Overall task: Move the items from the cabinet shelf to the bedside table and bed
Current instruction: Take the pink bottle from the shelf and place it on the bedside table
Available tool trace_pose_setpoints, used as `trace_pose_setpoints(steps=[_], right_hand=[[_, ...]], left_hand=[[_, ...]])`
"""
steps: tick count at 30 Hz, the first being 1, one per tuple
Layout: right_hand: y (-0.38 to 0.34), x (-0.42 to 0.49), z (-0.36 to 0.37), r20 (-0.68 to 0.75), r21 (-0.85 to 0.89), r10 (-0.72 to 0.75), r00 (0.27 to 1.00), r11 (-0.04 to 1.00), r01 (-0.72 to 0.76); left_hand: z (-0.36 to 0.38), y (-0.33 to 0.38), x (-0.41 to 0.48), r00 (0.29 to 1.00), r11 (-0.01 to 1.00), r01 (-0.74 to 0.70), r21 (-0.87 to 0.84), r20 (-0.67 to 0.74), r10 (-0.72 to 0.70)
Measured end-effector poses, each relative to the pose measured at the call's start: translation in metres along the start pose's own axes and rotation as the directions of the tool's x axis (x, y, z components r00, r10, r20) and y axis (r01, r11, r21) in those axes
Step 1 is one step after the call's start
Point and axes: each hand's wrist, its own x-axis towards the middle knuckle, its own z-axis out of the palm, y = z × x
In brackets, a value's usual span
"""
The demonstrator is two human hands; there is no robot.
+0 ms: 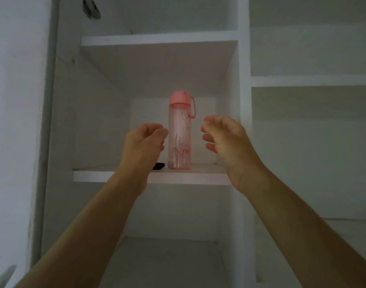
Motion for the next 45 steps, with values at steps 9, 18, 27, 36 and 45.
trace_pose_setpoints(steps=[9,18,27,36,45], right_hand=[[0.012,0.048,0.03,-0.032,-0.125,0.114,0.993,0.985,-0.118],[0.032,0.068,0.033,-0.047,-0.18,0.214,0.976,0.959,-0.219],[0.032,0.069,0.038,-0.04,-0.079,0.224,0.974,0.971,-0.227],[0.014,0.054,0.033,-0.083,-0.177,-0.071,0.994,0.983,0.056],[-0.007,0.027,0.029,-0.078,-0.159,-0.194,0.978,0.971,0.179]], left_hand=[[0.008,-0.004,0.047,0.997,0.995,0.018,0.098,0.073,-0.025],[0.016,-0.028,0.071,0.986,0.979,0.124,0.16,0.089,-0.14],[0.014,-0.022,0.069,0.98,0.984,0.123,0.133,0.142,-0.142],[0.009,-0.009,0.054,0.991,1.0,-0.015,0.007,0.131,0.014],[-0.007,0.012,0.029,0.979,0.992,-0.115,-0.053,0.163,0.122]])
